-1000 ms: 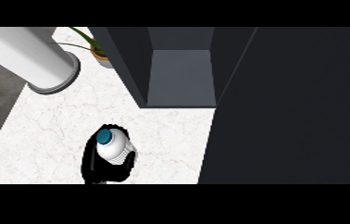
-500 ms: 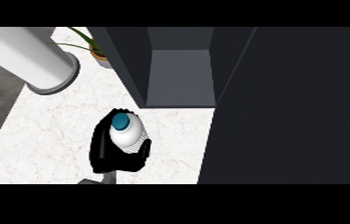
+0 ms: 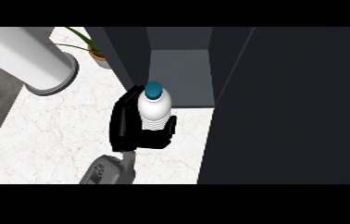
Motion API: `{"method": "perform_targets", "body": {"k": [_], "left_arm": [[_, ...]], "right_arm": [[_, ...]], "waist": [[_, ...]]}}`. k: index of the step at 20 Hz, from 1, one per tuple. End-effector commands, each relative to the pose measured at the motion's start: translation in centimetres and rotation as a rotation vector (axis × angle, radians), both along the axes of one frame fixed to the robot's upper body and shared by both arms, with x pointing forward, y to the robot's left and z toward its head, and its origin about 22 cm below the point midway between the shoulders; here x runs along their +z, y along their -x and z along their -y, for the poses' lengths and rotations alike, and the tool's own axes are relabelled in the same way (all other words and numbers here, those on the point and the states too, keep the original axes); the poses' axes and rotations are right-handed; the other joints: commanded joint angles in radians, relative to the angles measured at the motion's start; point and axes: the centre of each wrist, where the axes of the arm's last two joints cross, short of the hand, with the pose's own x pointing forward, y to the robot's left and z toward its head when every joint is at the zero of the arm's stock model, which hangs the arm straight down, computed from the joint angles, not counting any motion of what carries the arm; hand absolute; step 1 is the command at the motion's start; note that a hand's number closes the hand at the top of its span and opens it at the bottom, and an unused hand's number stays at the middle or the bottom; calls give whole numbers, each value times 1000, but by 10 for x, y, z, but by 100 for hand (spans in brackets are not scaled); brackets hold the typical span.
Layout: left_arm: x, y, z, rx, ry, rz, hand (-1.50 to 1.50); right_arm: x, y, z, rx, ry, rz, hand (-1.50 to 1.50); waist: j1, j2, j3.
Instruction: Pick up the bottled water, place it into the cabinet and close the cabinet
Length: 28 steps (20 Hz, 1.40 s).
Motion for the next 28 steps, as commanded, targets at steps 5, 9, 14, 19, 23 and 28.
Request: {"method": "perform_targets", "body": {"k": [5,9,14,19,23,28], "left_arm": [[26,-22,18,61,-50,23,150],[41,-71,16,82,-84,23,150],[46,-99,28,110,-162,-2,150],[39,-122,20,138,-247,-37,150],[45,-137,33,192,-294,-47,150],[18,-135,27,244,-338,-70,150]], "right_arm": [[14,16,14,-24,4,42,-150],[10,19,10,-24,-6,64,-150],[19,20,17,-17,-31,37,-150],[19,25,18,0,-31,48,-150],[15,10,10,-2,-8,65,-150],[19,21,18,3,-26,49,-150]], "waist": [[4,0,0],[-6,2,0],[-9,3,0],[-16,3,0],[-14,7,-1],[-22,6,0]]}}
